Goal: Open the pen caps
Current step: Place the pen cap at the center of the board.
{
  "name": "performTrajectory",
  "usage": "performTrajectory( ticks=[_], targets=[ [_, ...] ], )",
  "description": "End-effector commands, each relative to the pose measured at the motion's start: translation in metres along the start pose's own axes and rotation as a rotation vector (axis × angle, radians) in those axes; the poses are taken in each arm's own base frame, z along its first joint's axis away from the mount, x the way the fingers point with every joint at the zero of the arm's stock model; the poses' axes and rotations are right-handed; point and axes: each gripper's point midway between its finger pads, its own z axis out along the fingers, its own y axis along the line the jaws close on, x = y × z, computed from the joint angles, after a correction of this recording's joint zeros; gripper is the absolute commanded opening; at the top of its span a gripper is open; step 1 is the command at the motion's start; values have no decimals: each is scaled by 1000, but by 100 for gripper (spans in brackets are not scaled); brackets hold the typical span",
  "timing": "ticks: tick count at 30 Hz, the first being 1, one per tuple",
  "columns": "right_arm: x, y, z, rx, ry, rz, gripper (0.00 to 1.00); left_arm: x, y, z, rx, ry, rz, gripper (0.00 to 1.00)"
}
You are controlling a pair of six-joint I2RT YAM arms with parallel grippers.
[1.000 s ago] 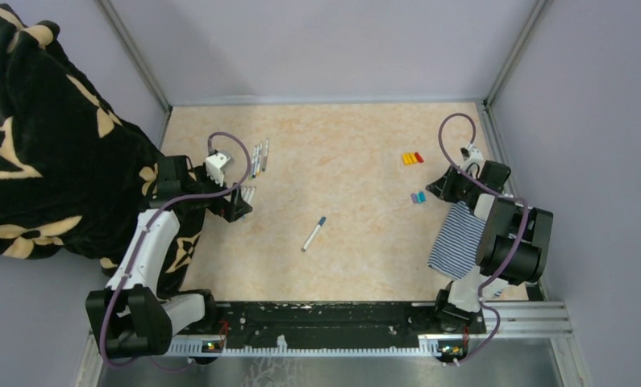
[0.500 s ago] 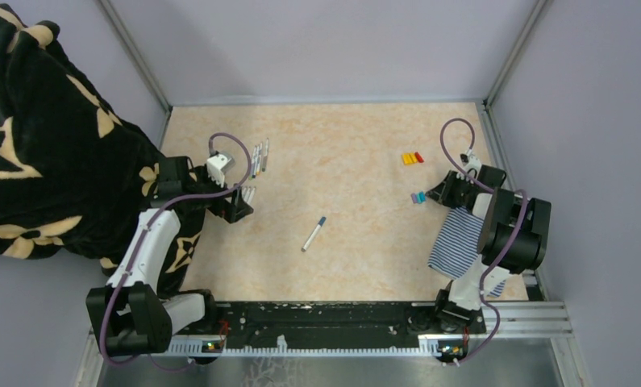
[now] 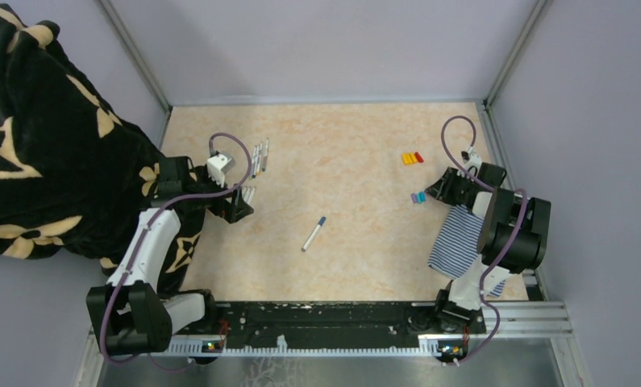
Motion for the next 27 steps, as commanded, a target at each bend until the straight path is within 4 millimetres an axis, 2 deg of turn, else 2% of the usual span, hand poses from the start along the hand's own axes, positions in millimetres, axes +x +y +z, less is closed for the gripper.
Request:
performTrajectory(
  ticks=[1,14,19,20,27],
  targets=[
    [-19,0,4,2,-39,-42,35,0,-1,2,20,-14,24,100],
    [-15,2,-3,16,-6,-54,38,0,-1,2,26,-13,20,100],
    [-4,-1,-8,36,32,-67,29,1,-2,2,30,-12,20,100],
    [-6,0,-10,43,28,-79,28,0,-2,2,32,-12,22,100],
    [2,-5,-17,75,75,-120,24,2,-2,2,34,-11,17,100]
  ],
)
